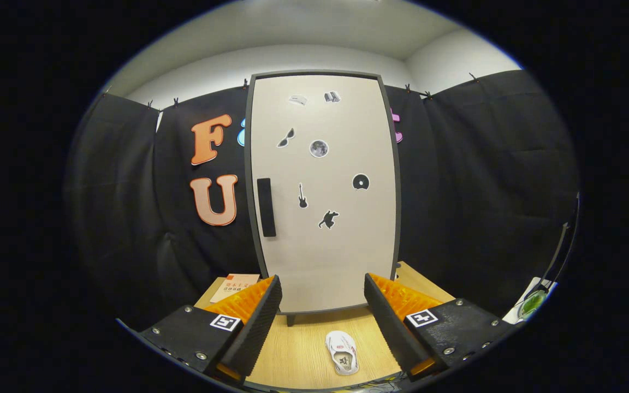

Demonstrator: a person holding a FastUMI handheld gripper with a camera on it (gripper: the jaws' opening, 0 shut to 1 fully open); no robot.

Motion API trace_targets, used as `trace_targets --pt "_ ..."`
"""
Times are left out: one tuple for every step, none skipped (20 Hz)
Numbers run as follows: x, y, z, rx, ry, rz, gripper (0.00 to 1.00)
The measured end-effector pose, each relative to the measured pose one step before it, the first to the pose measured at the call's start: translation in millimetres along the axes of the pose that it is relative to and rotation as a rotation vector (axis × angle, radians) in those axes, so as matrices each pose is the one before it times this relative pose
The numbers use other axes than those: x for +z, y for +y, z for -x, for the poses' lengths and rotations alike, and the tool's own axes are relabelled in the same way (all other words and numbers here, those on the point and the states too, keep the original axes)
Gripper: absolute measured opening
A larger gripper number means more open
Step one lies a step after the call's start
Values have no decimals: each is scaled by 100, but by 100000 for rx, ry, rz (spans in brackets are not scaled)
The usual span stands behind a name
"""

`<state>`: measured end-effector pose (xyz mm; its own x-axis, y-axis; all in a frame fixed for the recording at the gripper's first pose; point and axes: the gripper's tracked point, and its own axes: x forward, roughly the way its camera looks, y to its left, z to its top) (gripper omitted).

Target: Open the shoe cabinet door, grab the shoes and put them into the shoe cabinet, then close the shoe cabinet door.

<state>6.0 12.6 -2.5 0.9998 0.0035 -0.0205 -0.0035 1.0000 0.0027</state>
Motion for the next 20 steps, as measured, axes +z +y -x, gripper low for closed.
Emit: trace_targets --pt "107 210 -308 475 -186 277 95" --pt "169 218 -381 325 -151 410 95" --pt "172 343 -424 541 39 52 95" --pt "115 432 -481 842 -66 -194 95" --pt "172 430 -522 775 -84 -138 95" --pt "151 451 -536 869 -40 0 95" --pt "107 553 -574 1101 -218 214 95" --pt "209 536 -697 971 -8 296 95" --pt "272 483 -620 1140 -419 282 95" --pt "355 518 -712 1067 -393 243 95" --pt "258 509 -704 861 -138 100 95" --pt "125 426 -775 885 -436 121 95" --pt "197 262 -570 486 -350 25 95" --pt "251 444 -791 775 -314 101 95" --pt "206 469 -925 623 -211 258 95" --pt "209 423 -847 692 -146 503 95" --pt "137 361 -864 565 -196 687 95" --pt "211 326 -878 321 -282 605 95" --pt "211 321 -921 390 -213 213 95" --pt "191 365 -826 603 -423 39 95"
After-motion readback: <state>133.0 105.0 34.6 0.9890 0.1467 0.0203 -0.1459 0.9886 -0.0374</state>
